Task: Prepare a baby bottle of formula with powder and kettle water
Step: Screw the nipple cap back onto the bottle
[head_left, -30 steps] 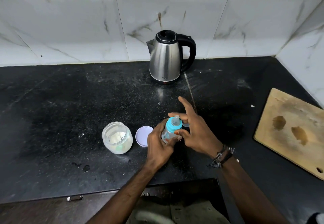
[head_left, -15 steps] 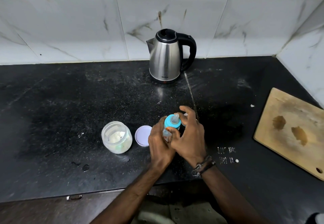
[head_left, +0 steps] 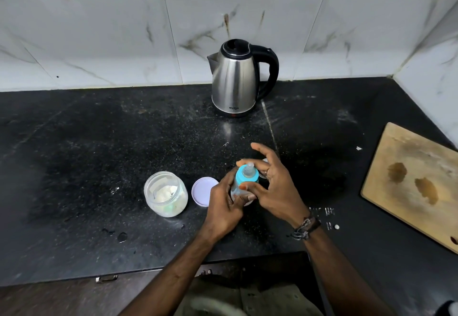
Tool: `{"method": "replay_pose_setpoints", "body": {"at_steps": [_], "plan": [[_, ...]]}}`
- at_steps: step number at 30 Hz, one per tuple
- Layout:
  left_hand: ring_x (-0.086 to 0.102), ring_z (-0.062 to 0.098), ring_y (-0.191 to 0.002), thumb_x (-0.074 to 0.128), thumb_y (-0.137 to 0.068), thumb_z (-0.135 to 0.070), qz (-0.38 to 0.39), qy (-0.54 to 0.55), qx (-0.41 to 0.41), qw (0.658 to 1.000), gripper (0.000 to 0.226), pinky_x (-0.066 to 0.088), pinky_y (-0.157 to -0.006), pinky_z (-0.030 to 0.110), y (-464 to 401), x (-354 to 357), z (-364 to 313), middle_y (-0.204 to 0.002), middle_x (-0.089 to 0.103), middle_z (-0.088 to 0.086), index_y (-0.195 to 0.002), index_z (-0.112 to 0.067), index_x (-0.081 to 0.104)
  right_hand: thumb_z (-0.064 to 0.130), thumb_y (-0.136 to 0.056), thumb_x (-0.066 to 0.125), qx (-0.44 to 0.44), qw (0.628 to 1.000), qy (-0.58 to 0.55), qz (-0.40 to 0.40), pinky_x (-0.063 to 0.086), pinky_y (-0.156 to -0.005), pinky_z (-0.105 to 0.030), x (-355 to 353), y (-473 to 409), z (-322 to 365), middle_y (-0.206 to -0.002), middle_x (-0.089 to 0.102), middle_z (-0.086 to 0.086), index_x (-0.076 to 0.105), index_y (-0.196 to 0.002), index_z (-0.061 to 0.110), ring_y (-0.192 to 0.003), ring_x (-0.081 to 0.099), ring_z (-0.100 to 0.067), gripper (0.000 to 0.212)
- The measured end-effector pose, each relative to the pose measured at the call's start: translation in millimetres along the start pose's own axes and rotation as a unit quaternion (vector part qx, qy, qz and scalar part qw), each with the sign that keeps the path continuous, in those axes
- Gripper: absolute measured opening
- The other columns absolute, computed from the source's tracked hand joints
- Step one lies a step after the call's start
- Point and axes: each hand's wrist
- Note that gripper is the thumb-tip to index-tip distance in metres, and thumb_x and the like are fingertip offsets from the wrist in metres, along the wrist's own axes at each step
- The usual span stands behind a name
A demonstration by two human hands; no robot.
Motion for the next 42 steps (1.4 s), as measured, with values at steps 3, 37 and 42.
{"method": "replay_pose_setpoints", "body": {"at_steps": [3, 37, 42], "plan": [[0.067, 0.004, -0.114, 0.054, -0.08, 0.004, -0.039, -0.017, 0.018, 0.999, 0.064, 0.052, -0.096, 0.022, 3, 4, -4, -0.12, 0.071, -0.014, -0.132, -0.032, 0.054, 0.008, -0.074, 0.083, -0.036, 0.995, 0.066, -0.07, 0.043, -0.108, -0.029, 13, 4, 1, -0.115, 0.073, 0.012, 0.047, -0.137, 0.026, -0.116, 0.061, 0.003, 0.075], [0.067, 0.004, -0.113, 0.075, -0.085, -0.016, -0.1, 0.014, 0.009, 0.995, 0.053, 0.052, -0.097, 0.021, -3, 8, 1, -0.121, 0.071, -0.019, -0.13, -0.038, 0.056, 0.024, -0.076, 0.084, 0.075, 0.952, 0.278, -0.104, 0.053, -0.094, -0.046, -21, -40, -84, -0.114, 0.071, -0.003, 0.06, -0.122, 0.017, -0.107, 0.066, -0.025, 0.052], [0.066, 0.001, -0.112, 0.076, -0.085, -0.014, -0.094, 0.005, 0.015, 0.995, 0.054, 0.05, -0.096, 0.018, -5, 6, 2, -0.12, 0.071, -0.02, -0.13, -0.037, 0.056, 0.012, -0.082, 0.081, 0.04, 0.989, 0.073, -0.123, 0.06, -0.087, -0.03, -32, -36, -47, -0.111, 0.072, 0.0, 0.06, -0.13, 0.015, -0.1, 0.07, -0.008, 0.052]]}}
Point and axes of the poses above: each hand's wrist, its own y-axis away from the middle knuckle, its own x-axis out of the palm, z = x × y
